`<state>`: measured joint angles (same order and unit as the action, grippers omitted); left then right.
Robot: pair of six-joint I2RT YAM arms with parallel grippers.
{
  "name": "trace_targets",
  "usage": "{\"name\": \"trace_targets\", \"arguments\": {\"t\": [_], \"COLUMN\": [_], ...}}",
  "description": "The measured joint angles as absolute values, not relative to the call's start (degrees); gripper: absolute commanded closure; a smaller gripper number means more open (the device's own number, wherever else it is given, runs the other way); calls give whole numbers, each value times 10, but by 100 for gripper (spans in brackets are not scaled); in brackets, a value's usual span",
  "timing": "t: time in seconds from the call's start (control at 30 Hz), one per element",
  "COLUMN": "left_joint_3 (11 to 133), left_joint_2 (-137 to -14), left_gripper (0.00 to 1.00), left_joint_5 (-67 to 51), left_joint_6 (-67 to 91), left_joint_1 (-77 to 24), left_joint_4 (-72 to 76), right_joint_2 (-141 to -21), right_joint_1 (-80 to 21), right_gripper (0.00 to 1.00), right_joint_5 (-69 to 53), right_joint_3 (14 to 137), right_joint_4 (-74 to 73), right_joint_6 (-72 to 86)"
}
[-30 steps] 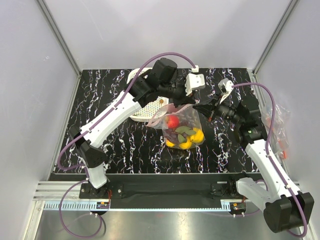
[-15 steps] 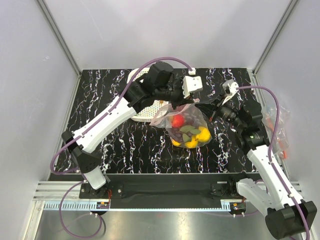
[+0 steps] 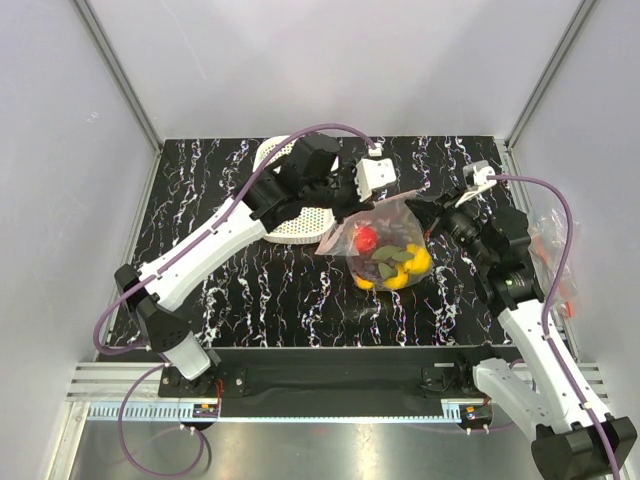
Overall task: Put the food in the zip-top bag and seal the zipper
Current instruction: Zip the zipper food storage bag at the center of the board, then place the zipper food storage bag at the center of the board.
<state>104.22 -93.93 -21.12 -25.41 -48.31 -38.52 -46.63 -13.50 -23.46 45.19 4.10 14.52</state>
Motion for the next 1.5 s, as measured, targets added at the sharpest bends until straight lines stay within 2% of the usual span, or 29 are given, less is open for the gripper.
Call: {"name": "trace_targets", "arguments": {"t": [0.27,0.67,1.0,1.43,1.5], "left_joint_3": [921,905,919,896,893], "left_joint_2": [-869,-834,-819,-771,-762], "left_gripper": [100,100,100,100,100], "left_joint_5": [-186,-128,-90,8,24], "left_joint_6": [-232,-195,-122,65,80], "left_joint_1": [-464,-463,-463,-437,-423], "left_joint_4": [-350,-383,-421,-476,-480], "right_joint_2": [-456,-490,-518,-682,-706], "right_joint_1": [-135,-136,-136,-130,-132], "right_gripper": [100,100,100,100,96], "right_joint_5": [-69,101,50,-138,-168], "right_joint_3": [457,528,552,635,648], "right_joint_4": [-10,-99,-109,-65,-58], "right_joint_6": [171,185,171,189,199]}}
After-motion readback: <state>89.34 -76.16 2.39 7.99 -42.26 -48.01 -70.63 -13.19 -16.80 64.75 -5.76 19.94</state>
